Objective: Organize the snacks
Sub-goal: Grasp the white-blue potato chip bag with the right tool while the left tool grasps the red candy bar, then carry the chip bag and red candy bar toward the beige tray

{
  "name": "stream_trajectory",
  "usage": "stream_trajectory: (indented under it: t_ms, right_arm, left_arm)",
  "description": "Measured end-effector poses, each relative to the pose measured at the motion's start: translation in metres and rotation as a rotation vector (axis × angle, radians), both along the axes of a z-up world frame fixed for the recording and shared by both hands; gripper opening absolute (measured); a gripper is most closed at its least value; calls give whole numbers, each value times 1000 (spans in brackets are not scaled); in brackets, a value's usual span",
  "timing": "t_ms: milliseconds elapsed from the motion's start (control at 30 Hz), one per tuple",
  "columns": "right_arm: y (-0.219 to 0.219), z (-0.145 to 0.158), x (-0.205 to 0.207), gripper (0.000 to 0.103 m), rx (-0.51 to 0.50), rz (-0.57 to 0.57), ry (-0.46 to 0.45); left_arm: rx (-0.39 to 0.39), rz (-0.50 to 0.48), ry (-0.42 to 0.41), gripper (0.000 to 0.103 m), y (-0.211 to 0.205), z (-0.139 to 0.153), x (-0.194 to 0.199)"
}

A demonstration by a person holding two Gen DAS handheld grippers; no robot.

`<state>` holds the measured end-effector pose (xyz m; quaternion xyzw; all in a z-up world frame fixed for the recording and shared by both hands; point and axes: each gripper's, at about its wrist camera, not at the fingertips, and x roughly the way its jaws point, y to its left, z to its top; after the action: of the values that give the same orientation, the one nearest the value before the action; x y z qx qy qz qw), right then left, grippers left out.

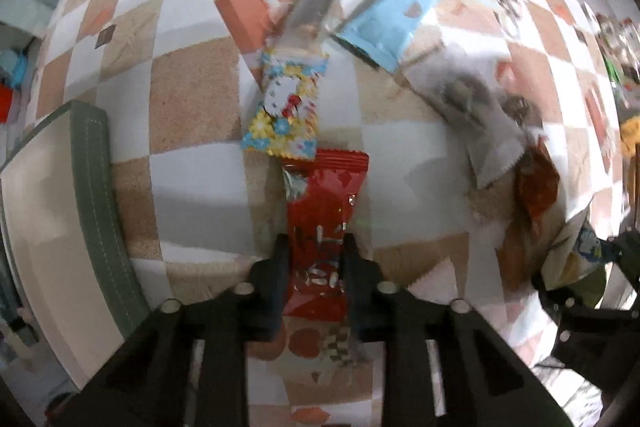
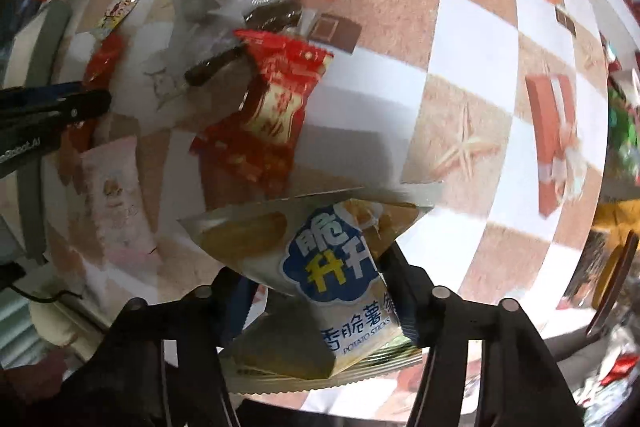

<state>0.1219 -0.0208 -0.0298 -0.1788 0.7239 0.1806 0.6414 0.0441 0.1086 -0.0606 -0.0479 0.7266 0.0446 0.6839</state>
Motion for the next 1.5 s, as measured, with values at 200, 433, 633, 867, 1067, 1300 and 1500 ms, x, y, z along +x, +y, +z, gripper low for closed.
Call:
stream_trajectory:
  t_ms: [200, 433, 633, 867, 1067, 1300, 1500]
  right_arm:
    - [-21, 30, 12, 59, 56, -112, -1]
    - [-42, 74, 12, 59, 156, -282, 20]
    - [-42, 96, -4, 59, 208, -341, 25]
    - [-18, 114, -32, 59, 211, -295, -62]
    - [17, 125, -30, 59, 220, -195, -103]
    - [36, 130, -29, 59, 227, -126, -110]
    - [48, 133, -31, 59, 225, -78, -116]
  left_arm:
    - [-25, 11, -20, 24, 3, 13, -16]
    - [-67, 1, -46, 24, 0, 42, -35]
    - [-75, -81, -105, 24, -14, 78, -47]
    - [-52, -100, -213, 24, 7, 106, -76]
    - [-29, -24, -254, 24, 38, 118, -89]
    - [-11, 53, -281, 24, 60, 125, -101]
    - [2, 120, -301, 24, 74, 127, -109]
